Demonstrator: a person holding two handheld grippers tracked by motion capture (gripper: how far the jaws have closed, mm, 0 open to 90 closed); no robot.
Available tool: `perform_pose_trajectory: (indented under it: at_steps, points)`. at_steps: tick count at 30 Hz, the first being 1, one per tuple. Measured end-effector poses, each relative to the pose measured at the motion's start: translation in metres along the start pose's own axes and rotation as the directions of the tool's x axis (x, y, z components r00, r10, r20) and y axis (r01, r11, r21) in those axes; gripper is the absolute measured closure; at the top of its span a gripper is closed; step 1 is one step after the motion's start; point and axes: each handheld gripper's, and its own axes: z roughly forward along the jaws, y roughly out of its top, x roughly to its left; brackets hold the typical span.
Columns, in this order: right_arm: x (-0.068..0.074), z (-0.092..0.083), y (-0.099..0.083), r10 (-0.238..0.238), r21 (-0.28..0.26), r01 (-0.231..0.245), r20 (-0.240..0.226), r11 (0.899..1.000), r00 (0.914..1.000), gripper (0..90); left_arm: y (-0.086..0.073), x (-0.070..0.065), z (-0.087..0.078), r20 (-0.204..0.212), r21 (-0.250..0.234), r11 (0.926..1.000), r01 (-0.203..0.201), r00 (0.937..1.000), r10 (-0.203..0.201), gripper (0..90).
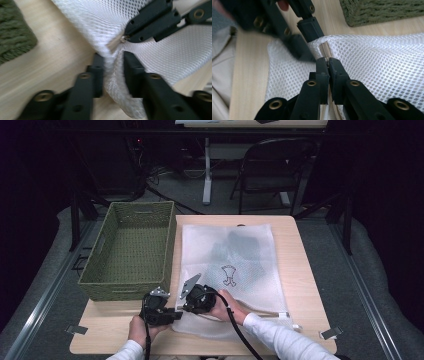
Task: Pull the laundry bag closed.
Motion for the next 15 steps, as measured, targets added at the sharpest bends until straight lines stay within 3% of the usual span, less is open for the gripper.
perform_pose_trajectory:
  at_steps: [6, 10, 15]
  points:
    - [0.006, -0.002, -0.003, -0.048, -0.004, 0.048, 0.085, 0.999, 0.9952, 79.4, 0.003, -0.006, -0.002, 0.000, -0.020, 0.9987, -0.046, 0.9989, 0.047, 84.4]
    - [0.012, -0.001, -0.004, -0.094, 0.010, 0.094, 0.132, 0.996, 0.9867, 79.0, 0.005, -0.007, -0.003, 0.006, -0.032, 0.9988, -0.038, 0.9993, 0.038, 84.5]
    - [0.014, -0.001, -0.009, -0.098, 0.014, 0.097, 0.156, 0.995, 0.9829, 81.1, 0.008, -0.006, -0.003, 0.021, -0.034, 0.9988, -0.036, 0.9991, 0.037, 84.5]
